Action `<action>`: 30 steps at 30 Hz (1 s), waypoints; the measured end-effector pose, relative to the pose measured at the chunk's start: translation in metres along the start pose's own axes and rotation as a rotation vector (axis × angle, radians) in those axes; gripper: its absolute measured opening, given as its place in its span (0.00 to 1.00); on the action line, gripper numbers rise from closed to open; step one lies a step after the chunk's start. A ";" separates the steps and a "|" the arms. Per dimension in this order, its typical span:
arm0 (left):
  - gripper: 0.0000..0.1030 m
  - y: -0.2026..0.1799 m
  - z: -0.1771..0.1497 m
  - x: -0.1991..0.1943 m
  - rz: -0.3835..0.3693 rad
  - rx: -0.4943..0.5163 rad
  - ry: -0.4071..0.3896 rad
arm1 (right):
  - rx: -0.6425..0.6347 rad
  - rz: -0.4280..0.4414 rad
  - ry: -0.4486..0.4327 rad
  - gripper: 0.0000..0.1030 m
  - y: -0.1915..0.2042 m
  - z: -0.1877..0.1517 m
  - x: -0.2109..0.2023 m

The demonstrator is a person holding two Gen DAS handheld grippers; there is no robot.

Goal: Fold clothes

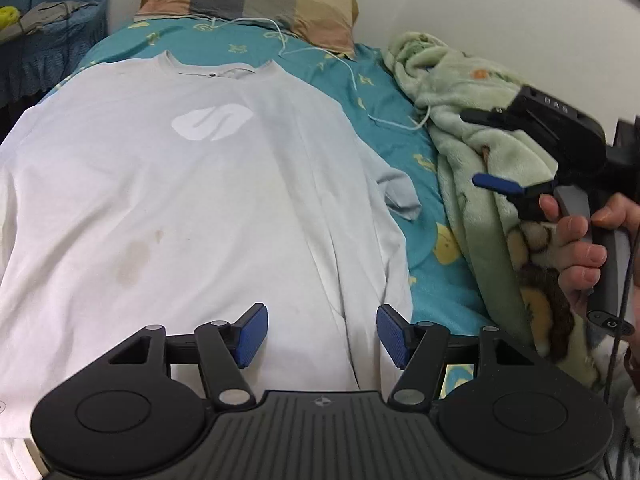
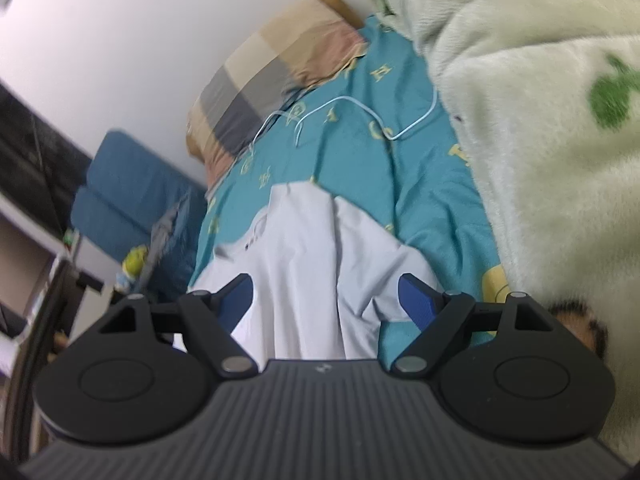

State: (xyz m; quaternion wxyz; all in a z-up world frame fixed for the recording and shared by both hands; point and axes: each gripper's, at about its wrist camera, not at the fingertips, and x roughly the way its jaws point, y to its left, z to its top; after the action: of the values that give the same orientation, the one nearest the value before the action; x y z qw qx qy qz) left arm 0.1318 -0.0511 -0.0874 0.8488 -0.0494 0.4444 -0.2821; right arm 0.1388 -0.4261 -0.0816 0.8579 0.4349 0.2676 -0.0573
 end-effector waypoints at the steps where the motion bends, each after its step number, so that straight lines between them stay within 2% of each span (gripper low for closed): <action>1: 0.64 0.003 0.001 -0.006 -0.003 -0.010 -0.013 | 0.032 0.003 -0.008 0.80 -0.005 0.002 0.002; 7: 0.68 0.010 0.005 -0.016 -0.002 -0.064 -0.070 | 0.216 0.011 -0.017 0.79 -0.031 0.010 0.024; 12: 0.70 0.023 0.009 -0.013 -0.015 -0.143 -0.078 | 0.375 0.066 0.088 0.83 -0.045 0.003 0.050; 16: 0.71 0.032 0.011 -0.007 -0.040 -0.200 -0.069 | 0.396 0.050 0.161 0.83 -0.044 -0.006 0.070; 19: 0.71 0.039 0.012 -0.002 -0.046 -0.232 -0.063 | 0.412 0.007 0.196 0.83 -0.047 -0.009 0.090; 23: 0.71 0.048 0.013 0.005 -0.051 -0.275 -0.057 | 0.386 -0.061 0.123 0.82 -0.051 -0.002 0.113; 24: 0.71 0.051 0.014 0.007 -0.052 -0.285 -0.055 | 0.354 -0.073 0.107 0.76 -0.049 0.001 0.119; 25: 0.71 0.053 0.014 0.009 -0.053 -0.296 -0.053 | 0.311 -0.086 0.101 0.55 -0.045 0.004 0.125; 26: 0.71 0.055 0.014 0.011 -0.054 -0.307 -0.052 | 0.264 -0.109 0.099 0.46 -0.042 0.007 0.131; 27: 0.71 0.057 0.015 0.012 -0.054 -0.313 -0.054 | 0.225 -0.133 0.095 0.23 -0.039 0.011 0.135; 28: 0.71 0.059 0.015 0.012 -0.052 -0.315 -0.058 | 0.198 -0.146 0.087 0.13 -0.036 0.014 0.138; 30: 0.71 0.063 0.017 0.011 -0.051 -0.325 -0.068 | 0.124 -0.145 0.042 0.08 -0.027 0.018 0.136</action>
State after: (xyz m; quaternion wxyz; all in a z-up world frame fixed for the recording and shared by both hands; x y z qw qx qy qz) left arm 0.1772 -0.0072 -0.1064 0.8368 -0.2067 0.4538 -0.2261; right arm 0.2534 -0.4385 -0.1614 0.8172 0.4676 0.3123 -0.1263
